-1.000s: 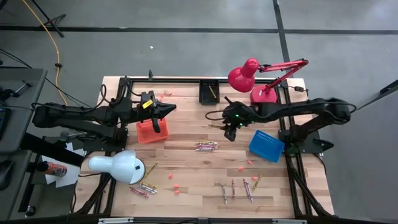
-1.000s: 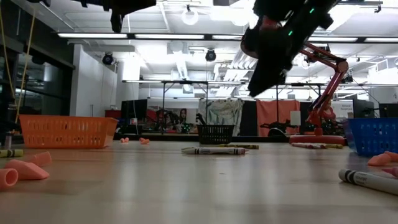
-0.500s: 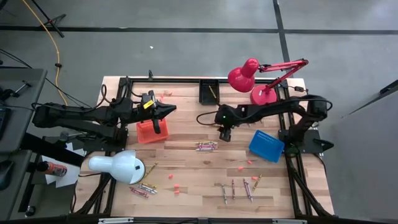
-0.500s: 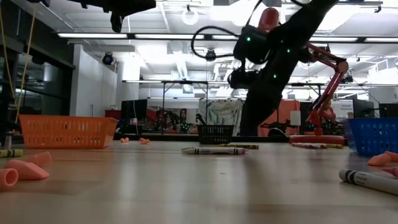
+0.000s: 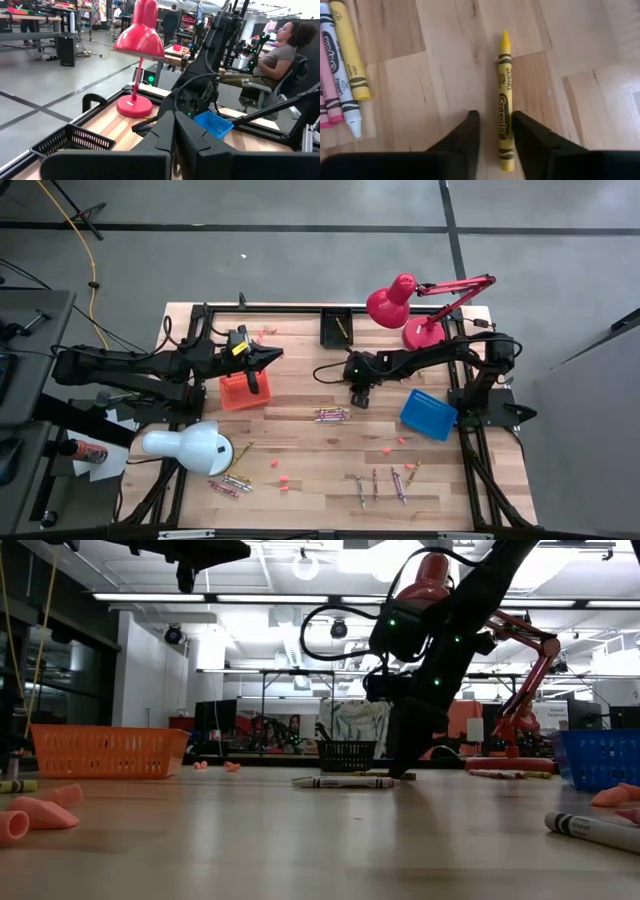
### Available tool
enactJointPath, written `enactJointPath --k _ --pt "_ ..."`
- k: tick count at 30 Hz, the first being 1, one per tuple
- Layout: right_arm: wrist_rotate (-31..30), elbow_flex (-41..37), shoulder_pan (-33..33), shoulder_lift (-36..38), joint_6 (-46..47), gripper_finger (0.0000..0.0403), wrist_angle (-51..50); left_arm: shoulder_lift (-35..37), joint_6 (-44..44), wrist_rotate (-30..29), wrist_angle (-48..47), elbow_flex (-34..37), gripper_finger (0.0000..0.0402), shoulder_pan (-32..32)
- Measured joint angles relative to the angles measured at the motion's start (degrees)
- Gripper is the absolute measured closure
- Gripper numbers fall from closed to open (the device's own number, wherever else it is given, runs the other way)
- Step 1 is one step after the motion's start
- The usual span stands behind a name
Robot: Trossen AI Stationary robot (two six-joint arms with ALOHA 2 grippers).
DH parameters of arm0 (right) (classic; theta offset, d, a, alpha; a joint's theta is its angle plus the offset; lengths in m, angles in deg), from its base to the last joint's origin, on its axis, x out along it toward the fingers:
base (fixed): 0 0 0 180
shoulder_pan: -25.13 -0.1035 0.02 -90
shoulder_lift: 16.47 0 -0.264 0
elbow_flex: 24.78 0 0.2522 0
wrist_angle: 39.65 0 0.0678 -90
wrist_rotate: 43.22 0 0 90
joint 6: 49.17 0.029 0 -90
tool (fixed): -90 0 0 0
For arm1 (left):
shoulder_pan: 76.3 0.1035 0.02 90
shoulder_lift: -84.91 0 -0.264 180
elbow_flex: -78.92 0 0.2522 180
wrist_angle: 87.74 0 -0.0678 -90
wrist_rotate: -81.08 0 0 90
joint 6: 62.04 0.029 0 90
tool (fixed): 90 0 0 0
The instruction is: Sort crayons
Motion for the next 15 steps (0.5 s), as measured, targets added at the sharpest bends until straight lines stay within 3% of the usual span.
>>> enactJointPath --k 4,9,15 --pt "0.9 0.0 0.0 0.0 1.1 0.0388 -1.4 0.0 -0.1 -2.2 0.1 0.0 0.0399 0.0" --pt "1.5 -0.2 -0.7 2.5 3.2 0.0394 -3.4 0.0 -0.1 -3.0 0.1 0.0 0.0399 0.0" --pt "5.9 -0.4 -2.4 13.1 4.0 0.0399 -9.0 0.0 0.0 -3.0 -0.7 0.0 0.0399 0.0"
